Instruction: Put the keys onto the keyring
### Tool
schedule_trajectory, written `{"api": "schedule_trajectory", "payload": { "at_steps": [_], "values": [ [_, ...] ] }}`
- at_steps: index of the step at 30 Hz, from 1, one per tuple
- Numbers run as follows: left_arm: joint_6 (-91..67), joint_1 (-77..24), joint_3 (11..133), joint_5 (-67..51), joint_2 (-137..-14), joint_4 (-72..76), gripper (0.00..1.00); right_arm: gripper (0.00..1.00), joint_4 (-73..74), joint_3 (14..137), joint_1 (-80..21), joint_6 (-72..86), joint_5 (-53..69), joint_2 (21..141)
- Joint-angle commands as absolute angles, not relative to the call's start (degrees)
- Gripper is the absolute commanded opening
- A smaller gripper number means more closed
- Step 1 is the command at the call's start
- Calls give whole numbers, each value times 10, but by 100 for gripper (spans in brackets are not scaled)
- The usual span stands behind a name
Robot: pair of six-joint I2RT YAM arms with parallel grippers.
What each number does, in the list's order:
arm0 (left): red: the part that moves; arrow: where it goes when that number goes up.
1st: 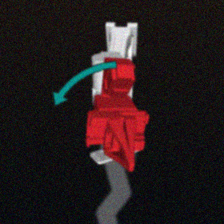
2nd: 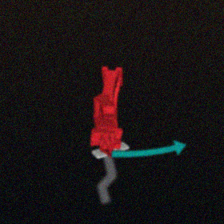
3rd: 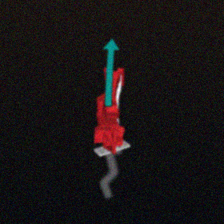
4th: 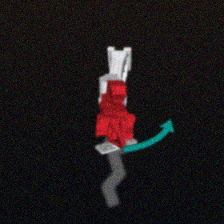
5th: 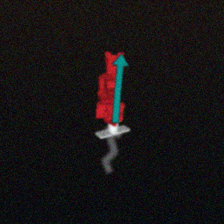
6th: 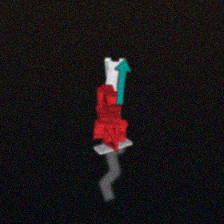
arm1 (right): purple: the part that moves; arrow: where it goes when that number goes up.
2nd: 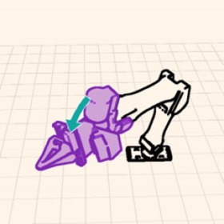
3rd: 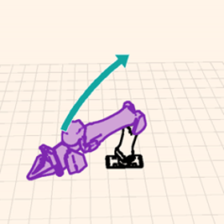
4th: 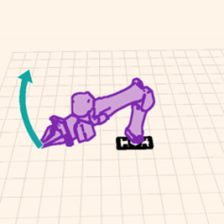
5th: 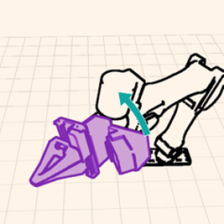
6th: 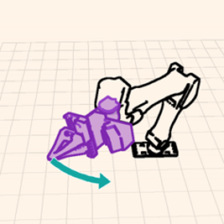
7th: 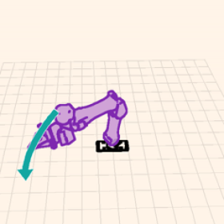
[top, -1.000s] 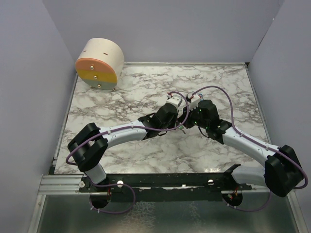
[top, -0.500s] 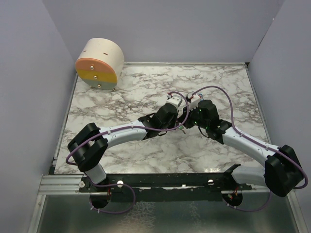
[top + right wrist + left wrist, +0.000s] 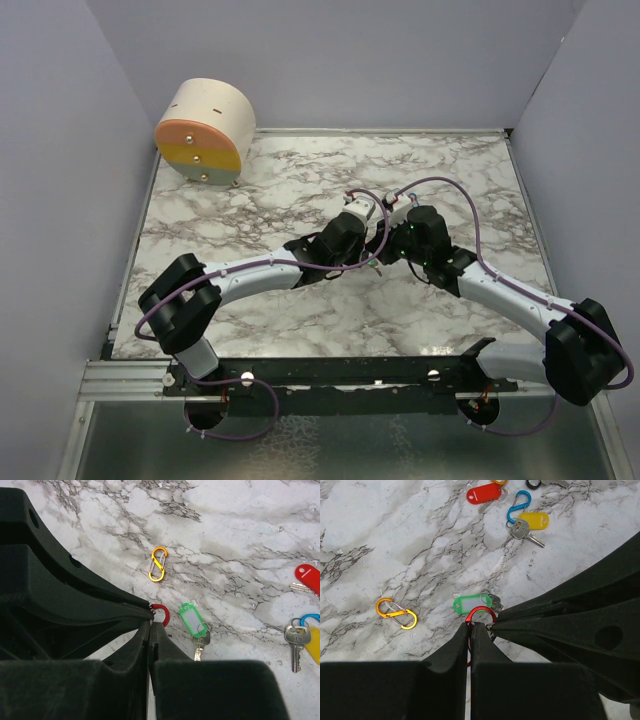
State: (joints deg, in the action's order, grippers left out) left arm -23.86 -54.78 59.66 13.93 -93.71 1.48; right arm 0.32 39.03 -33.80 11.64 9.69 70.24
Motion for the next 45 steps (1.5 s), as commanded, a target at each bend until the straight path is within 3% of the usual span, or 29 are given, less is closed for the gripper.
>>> {"api": "schedule_trajectory", "payload": {
  "at_steps": [1, 38, 41, 45],
  "values": [
    [-235, -551, 613, 143, -911, 17, 0, 1, -14, 394, -341, 112, 83, 704],
    [-228, -551, 600, 117, -903, 14, 0, 1, -16, 387, -341, 117, 46, 686],
    [-226, -551, 600, 117, -902, 12, 5, 1, -15, 387, -341, 117, 43, 686],
    [-225, -551, 601, 115, -901, 10, 21, 1, -14, 387, -341, 118, 37, 683]
  ]
}}
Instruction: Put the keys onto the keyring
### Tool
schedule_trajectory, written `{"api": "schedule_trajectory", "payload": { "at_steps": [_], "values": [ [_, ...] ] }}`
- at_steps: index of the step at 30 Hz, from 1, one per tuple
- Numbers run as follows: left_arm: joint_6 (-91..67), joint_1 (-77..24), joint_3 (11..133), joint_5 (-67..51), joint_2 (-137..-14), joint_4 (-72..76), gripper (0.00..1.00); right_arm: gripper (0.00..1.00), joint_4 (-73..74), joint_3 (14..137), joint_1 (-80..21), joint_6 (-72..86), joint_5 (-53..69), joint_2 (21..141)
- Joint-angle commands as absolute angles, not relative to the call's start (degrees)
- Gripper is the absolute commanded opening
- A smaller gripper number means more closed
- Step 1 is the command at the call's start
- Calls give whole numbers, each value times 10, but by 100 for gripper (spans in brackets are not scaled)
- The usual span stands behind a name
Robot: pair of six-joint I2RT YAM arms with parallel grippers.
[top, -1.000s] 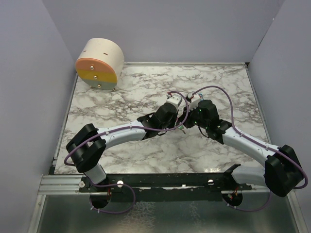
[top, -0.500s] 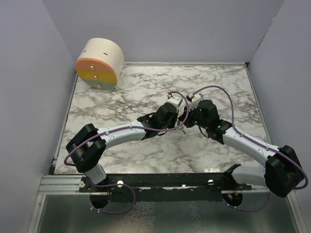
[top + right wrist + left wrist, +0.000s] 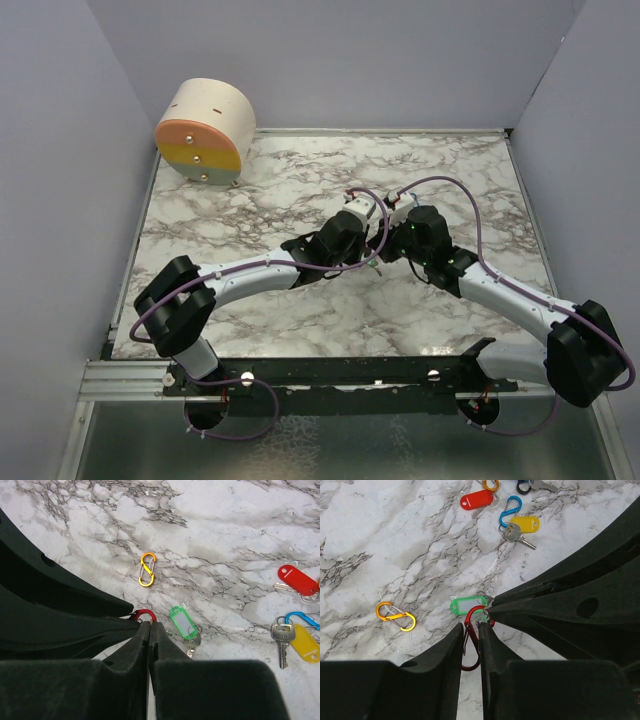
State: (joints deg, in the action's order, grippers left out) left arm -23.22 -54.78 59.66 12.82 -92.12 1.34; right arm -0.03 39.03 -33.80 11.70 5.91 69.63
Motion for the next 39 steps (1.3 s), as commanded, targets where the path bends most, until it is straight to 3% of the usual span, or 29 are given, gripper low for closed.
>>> {"api": "schedule_trajectory", "payload": {
  "at_steps": [1, 6, 11, 39],
  "values": [
    [-225, -551, 600, 115, -901, 10, 25, 1, -13, 388, -341, 119, 35, 683],
    [-223, -551, 595, 118, -895, 9, 43, 1, -10, 388, -341, 121, 23, 680],
    [-222, -552, 590, 126, -882, 7, 53, 1, -3, 390, -341, 125, 2, 679],
    [-251, -532, 523, 234, -797, 10, 65, 1, 3, 391, -341, 124, -18, 677]
  ]
}}
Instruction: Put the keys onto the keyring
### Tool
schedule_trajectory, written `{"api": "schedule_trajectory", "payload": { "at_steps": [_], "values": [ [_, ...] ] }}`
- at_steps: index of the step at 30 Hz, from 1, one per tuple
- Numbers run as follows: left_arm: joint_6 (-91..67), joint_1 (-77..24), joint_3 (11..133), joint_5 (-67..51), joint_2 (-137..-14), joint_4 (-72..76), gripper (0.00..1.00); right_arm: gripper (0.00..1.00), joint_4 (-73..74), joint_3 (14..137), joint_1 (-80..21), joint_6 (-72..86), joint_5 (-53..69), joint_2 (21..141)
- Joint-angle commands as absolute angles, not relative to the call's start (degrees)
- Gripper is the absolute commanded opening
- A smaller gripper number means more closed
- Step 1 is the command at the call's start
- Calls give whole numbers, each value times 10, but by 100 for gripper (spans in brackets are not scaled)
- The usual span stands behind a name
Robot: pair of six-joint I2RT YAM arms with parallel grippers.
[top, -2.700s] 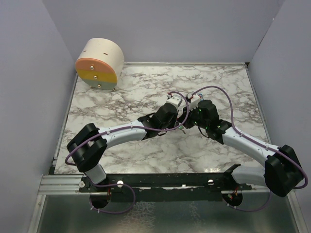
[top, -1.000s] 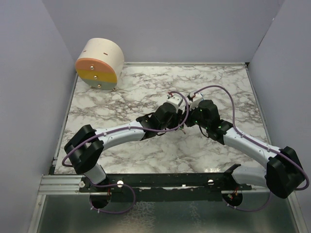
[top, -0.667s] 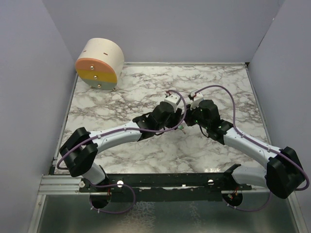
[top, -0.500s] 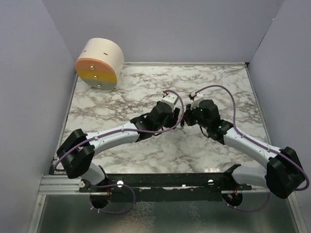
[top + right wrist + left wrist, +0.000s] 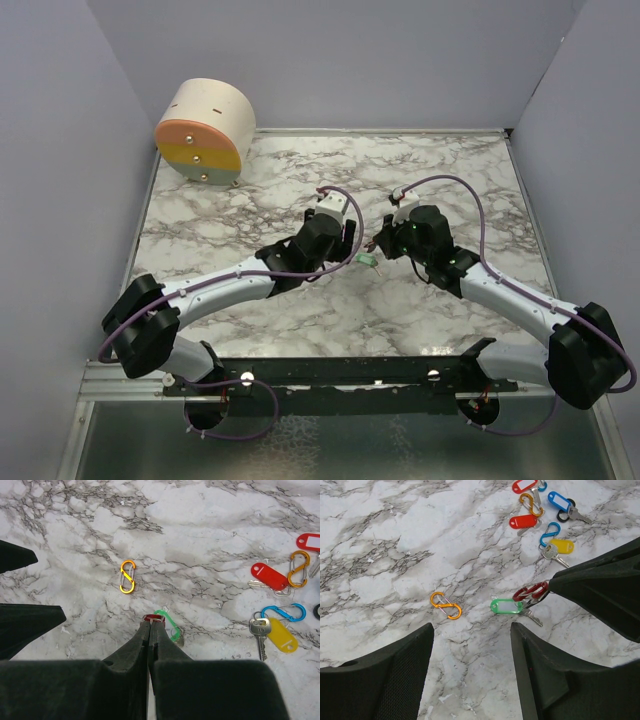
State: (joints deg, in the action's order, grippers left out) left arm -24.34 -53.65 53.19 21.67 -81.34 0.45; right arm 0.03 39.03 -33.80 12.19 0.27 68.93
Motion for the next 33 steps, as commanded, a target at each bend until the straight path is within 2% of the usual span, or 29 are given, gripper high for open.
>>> {"api": "schedule_trajectory", "payload": {
  "at_steps": [1, 5, 9, 18, 33],
  "values": [
    [-251, -532, 522, 234, -797, 10, 65, 1, 3, 390, -341, 124, -19, 677],
    [-252, -529, 520, 235, -796, 9, 65, 1, 6, 391, -340, 132, -46, 678],
    [-256, -525, 516, 236, -794, 9, 70, 1, 19, 404, -340, 152, -87, 691],
    [-252, -508, 504, 210, -781, 9, 75, 1, -13, 445, -335, 172, -120, 770],
    [-257, -477, 464, 192, -741, 19, 77, 1, -63, 597, -283, 152, -121, 981]
  ]
}}
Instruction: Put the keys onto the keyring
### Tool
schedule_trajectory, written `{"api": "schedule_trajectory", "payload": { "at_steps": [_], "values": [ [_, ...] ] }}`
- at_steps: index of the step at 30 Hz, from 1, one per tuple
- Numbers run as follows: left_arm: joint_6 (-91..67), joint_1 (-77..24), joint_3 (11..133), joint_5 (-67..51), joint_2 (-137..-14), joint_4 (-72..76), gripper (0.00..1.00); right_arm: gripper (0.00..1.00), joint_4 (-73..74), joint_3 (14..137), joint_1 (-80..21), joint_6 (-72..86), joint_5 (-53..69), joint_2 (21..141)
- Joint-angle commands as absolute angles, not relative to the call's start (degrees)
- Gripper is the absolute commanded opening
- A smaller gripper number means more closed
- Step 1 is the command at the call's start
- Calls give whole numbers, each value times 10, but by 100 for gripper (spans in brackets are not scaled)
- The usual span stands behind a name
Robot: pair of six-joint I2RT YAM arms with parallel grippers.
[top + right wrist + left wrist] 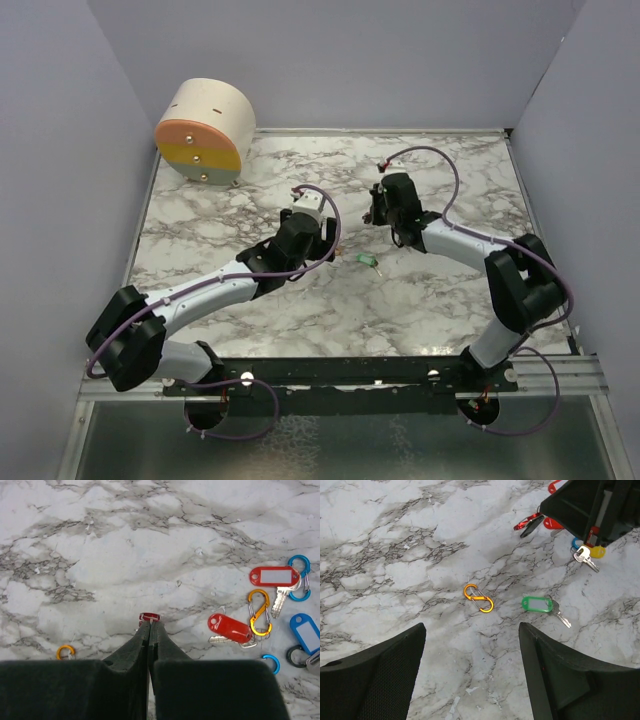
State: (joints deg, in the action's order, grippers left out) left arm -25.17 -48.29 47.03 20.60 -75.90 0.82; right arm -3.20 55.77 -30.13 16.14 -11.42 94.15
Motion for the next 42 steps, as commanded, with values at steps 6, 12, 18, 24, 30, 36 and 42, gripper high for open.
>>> {"api": "schedule_trajectory", "payload": {
  "at_steps": [6, 12, 18, 24, 30, 36, 42],
  "values": [
    [-260, -473, 460, 190, -741, 21, 77, 1, -64, 650, -253, 149, -96, 1044],
    [-263, -472, 464, 187, -747, 22, 77, 13, -48, 688, -237, 151, -109, 1072],
    [-266, -471, 469, 187, -758, 22, 78, 30, -56, 661, -237, 141, -119, 1033],
    [-271, -471, 470, 207, -786, 26, 78, 30, -35, 574, -239, 151, -92, 947],
    [-287, -472, 470, 239, -835, 38, 78, 31, 38, 482, -260, 182, -62, 832],
    [-307, -473, 487, 277, -894, 44, 79, 35, 105, 444, -289, 192, -75, 756],
    [-321, -494, 518, 306, -955, 68, 90, 46, 115, 426, -296, 185, -64, 711]
  ]
}}
